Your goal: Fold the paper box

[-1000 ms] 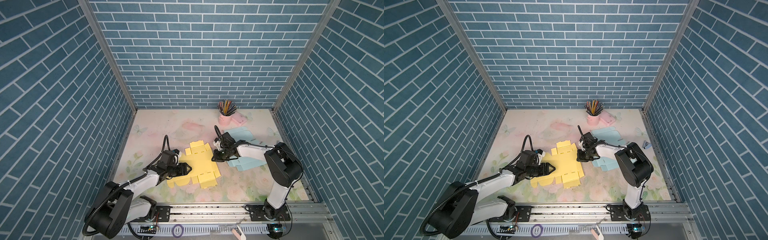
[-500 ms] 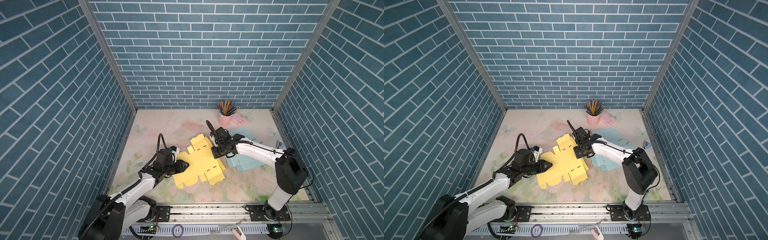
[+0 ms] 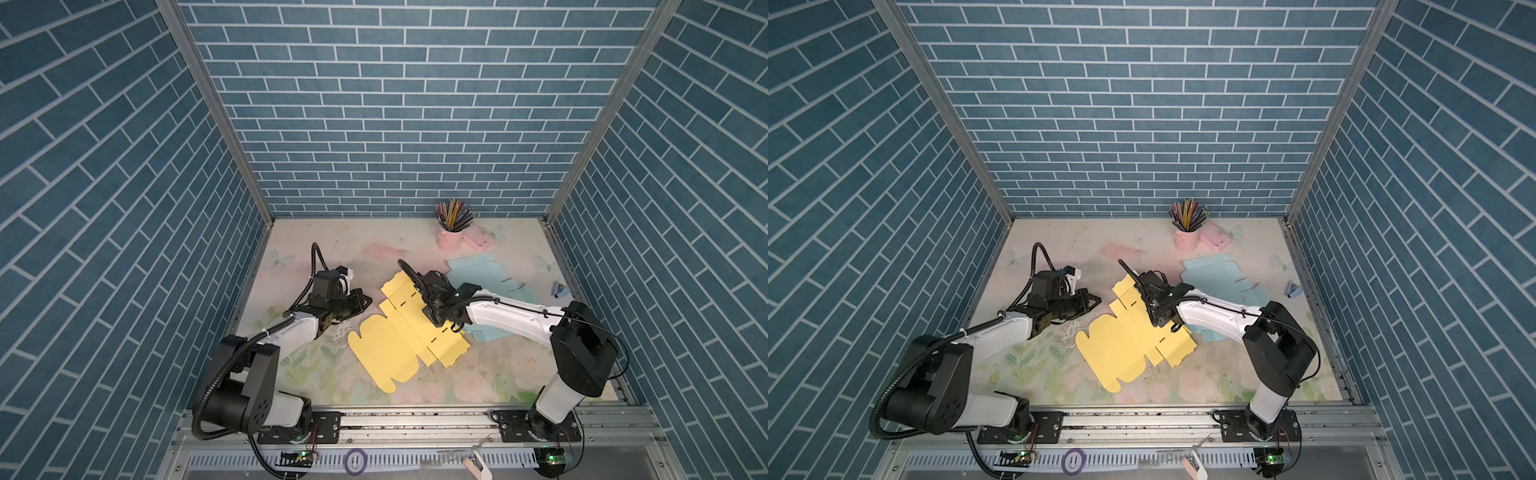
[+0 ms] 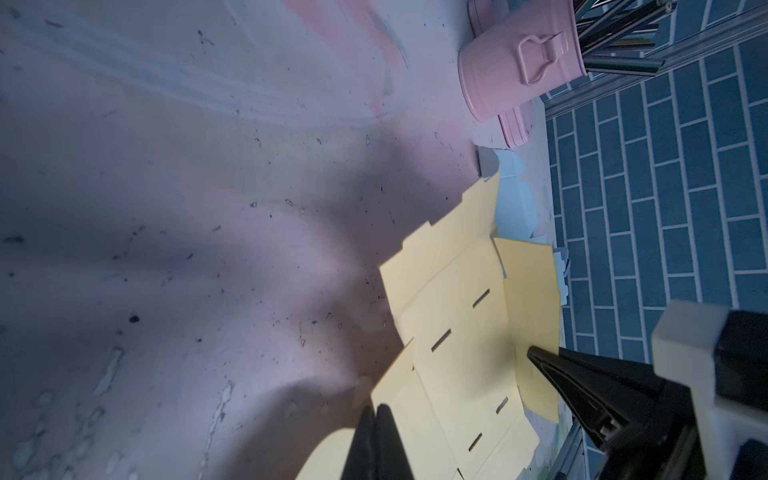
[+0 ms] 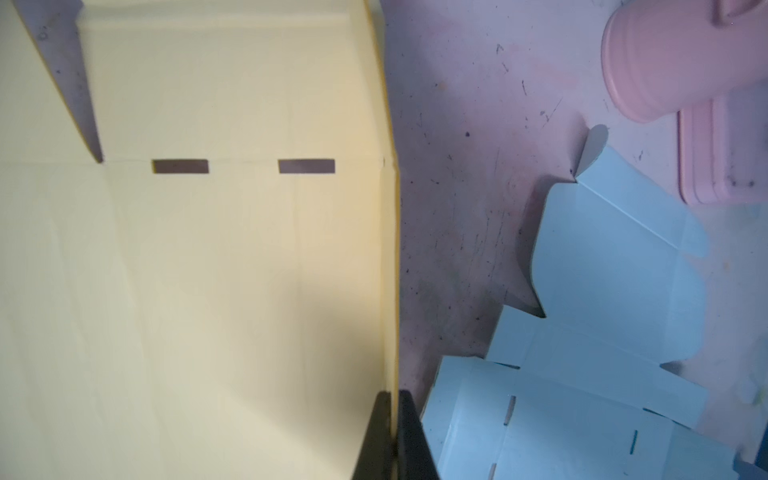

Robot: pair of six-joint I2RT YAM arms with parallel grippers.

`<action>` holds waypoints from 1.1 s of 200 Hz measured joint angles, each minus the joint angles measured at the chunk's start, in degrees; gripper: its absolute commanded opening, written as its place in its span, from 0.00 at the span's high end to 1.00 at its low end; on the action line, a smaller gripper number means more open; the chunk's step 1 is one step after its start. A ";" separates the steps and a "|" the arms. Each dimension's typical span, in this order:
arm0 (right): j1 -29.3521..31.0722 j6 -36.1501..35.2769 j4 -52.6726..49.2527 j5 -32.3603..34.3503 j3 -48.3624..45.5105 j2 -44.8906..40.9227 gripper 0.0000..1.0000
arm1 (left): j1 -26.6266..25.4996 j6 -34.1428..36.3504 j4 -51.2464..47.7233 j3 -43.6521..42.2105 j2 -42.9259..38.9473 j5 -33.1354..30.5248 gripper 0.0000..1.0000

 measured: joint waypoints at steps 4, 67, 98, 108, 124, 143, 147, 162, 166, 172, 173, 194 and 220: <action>0.44 -0.57 0.55 0.90 -0.28 -0.04 1.00 | 0.02 0.15 0.22 0.37 0.59 0.00 0.95; 5.01 -13.44 10.99 14.45 -1.57 -2.16 1.00 | -0.04 1.07 2.91 -1.18 -0.44 -1.05 0.96; 4.96 -17.86 13.66 16.59 -1.57 -2.01 1.00 | -1.53 3.15 -0.61 -6.05 -12.35 -5.07 0.94; 4.87 -18.58 14.08 16.68 -1.57 -1.84 1.00 | -2.93 3.63 -1.86 -7.28 -16.11 -6.54 0.94; 4.87 -19.63 14.45 16.70 -1.57 -1.79 1.00 | -6.08 3.78 -2.99 -9.46 -20.87 -8.11 0.94; 4.90 -20.55 14.67 16.70 -1.51 -1.79 1.00 | -11.41 3.02 -3.48 -11.39 -22.64 -10.10 0.94; 4.94 -20.76 14.67 16.70 -1.51 -1.79 1.00 | -13.07 2.67 -3.26 -11.69 -22.36 -10.49 0.94; 5.25 -21.20 14.67 16.72 -1.51 -1.79 1.00 | -17.38 1.16 -0.96 -12.31 -19.89 -11.17 0.95; 5.38 -21.31 14.69 16.72 -1.49 -1.79 1.00 | -18.12 0.55 -0.09 -12.33 -18.78 -11.26 0.95; 5.68 -21.38 14.67 16.74 -1.42 -1.79 1.00 | -18.93 -0.04 1.51 -12.35 -17.05 -11.39 0.96; 5.73 -21.38 14.67 16.74 -1.42 -1.79 1.00 | -19.08 -0.26 2.01 -12.35 -16.50 -11.43 0.96; 7.32 -21.33 14.45 16.94 -0.90 -1.73 1.00 | -20.02 -2.32 8.39 -12.24 -9.40 -12.68 0.98; 9.49 -20.83 14.45 16.98 -0.02 -1.11 1.00 | -20.57 -4.90 16.04 -11.37 -0.74 -13.81 1.00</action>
